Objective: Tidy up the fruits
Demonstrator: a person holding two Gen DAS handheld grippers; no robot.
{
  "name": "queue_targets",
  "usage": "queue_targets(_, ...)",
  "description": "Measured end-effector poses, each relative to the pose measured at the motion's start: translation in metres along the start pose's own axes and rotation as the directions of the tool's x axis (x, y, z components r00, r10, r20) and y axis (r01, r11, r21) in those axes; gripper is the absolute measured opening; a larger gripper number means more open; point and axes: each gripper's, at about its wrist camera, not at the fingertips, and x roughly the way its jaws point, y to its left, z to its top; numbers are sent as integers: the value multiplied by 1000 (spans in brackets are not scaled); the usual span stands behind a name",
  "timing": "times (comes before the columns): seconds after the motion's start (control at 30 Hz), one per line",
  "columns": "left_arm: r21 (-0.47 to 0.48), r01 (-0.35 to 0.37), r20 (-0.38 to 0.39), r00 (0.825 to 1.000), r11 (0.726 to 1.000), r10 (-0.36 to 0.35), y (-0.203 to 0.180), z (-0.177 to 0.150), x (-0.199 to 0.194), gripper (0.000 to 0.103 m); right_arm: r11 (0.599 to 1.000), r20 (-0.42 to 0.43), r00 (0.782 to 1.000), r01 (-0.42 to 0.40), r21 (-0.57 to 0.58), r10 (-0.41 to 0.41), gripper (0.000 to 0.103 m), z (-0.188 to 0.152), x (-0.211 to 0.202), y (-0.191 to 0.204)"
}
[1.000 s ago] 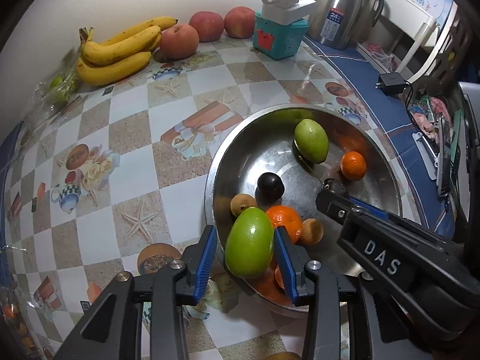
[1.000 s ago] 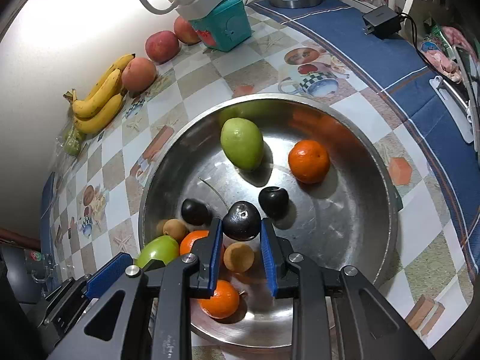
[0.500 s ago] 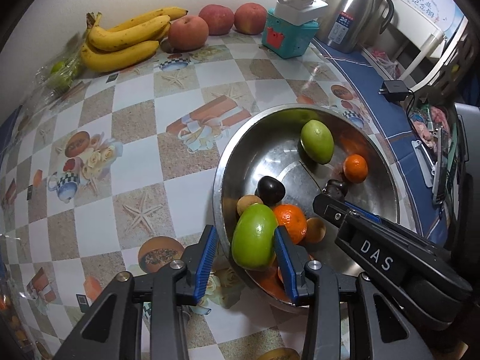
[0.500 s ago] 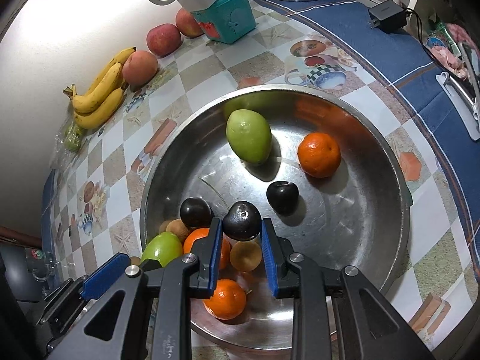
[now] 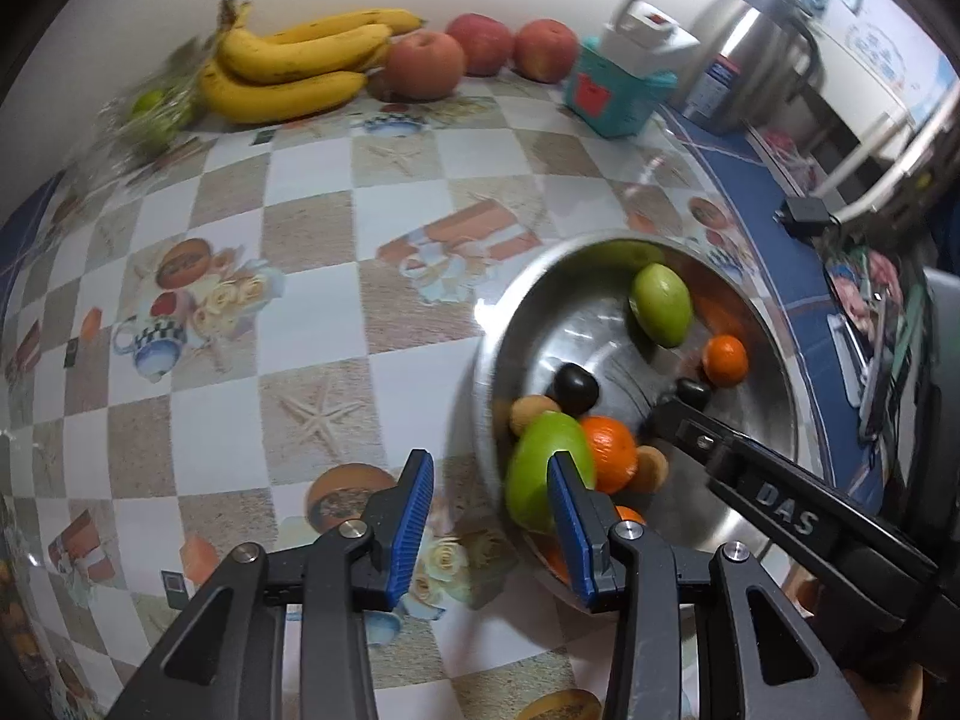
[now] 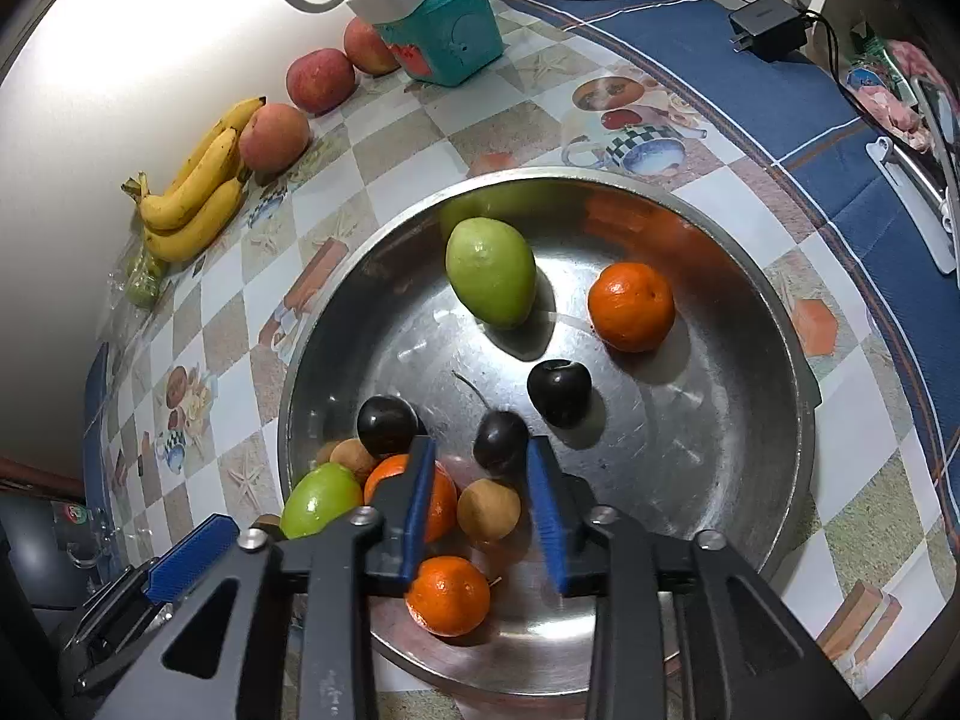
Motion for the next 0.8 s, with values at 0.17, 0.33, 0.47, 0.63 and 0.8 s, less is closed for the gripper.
queue_targets(0.17,-93,-60,11,998,994,61,25,2,-1,51,1000,2,1000,7,-27,-7,36,0,0,4)
queue_targets(0.33,-209,-153,-5,988,966,155,56,0,4,80,996,9,1000,22,-89,-21,47,-1,0,15)
queue_targets(0.47,-276,-196,-14,980,941,199,78,-4,4,99,989,22,999,40,-145,-37,60,-4,-1,26)
queue_targets(0.63,-314,-229,-14,971,921,237,93,-8,4,103,977,50,997,66,-204,-57,77,-8,-4,37)
queue_targets(0.8,-312,-244,5,966,918,259,97,-13,-2,103,968,58,997,60,-245,-47,83,-13,-8,46)
